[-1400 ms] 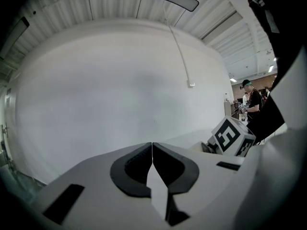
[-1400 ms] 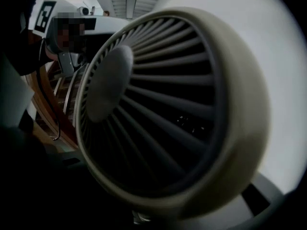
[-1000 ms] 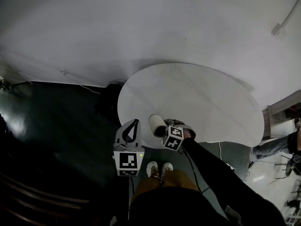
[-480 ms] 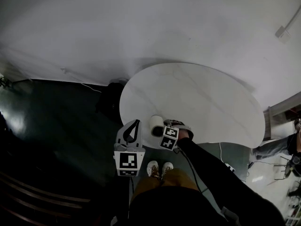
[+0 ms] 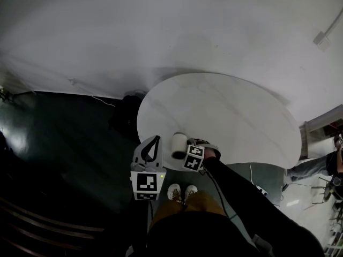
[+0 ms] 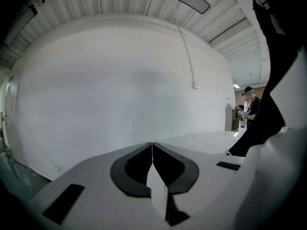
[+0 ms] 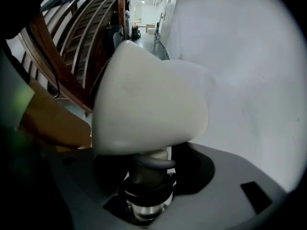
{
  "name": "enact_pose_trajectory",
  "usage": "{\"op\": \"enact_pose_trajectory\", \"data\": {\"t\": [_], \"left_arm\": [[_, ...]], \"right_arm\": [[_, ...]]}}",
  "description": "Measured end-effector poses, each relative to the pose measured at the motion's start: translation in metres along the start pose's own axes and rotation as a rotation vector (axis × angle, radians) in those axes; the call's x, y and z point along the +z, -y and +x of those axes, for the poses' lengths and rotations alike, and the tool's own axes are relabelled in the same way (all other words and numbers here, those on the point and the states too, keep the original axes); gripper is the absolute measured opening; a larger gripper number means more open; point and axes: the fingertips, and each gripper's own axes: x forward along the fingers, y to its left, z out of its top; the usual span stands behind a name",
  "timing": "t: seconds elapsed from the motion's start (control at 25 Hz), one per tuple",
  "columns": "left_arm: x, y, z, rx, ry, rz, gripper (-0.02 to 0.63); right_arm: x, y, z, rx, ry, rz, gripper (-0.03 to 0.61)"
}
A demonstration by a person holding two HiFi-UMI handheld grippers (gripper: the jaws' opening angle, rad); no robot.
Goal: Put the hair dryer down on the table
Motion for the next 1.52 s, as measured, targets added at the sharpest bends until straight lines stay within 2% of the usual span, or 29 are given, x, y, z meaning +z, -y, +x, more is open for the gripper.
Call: {"op": "enact_pose_trajectory", "data": {"t": [0.16,0.32,0.48,0.76,1.04,1.52], "left_arm": [[0.0,0.002,0.0,-0.005,0.004,-0.004,0.018],[0.005,0.003,0.003,-0.013,0.02,-0.023,0.018],[0.009,0.007,0.003,-0.011,0.02,-0.022,0.018],[0.012,0.017,-0.003,-0.011,0.032,-0.025,0.018],[0.012,0.029,-0.004,-0.012,0.024,-0.015,0.018],[0.035,0.046,0.015,-0.037,0.016,0.044,0.018]], "right_arm": [[-0.001,-0.004,-0.001,0.01,-0.007,-0.006,0.253],[-0.002,-0.021,-0.003,0.135,-0.014,0.006,0.307],[-0.009,-0.029,-0.004,0.161,-0.029,-0.018,0.314],[-0.014,-0.033,-0.007,0.14,-0.008,-0.024,0.314],[-0.01,-0.026,-0.018,0.075,0.037,-0.032,0.314],[0.002,0.023,-0.092,-0.063,0.26,0.089,0.314]]}}
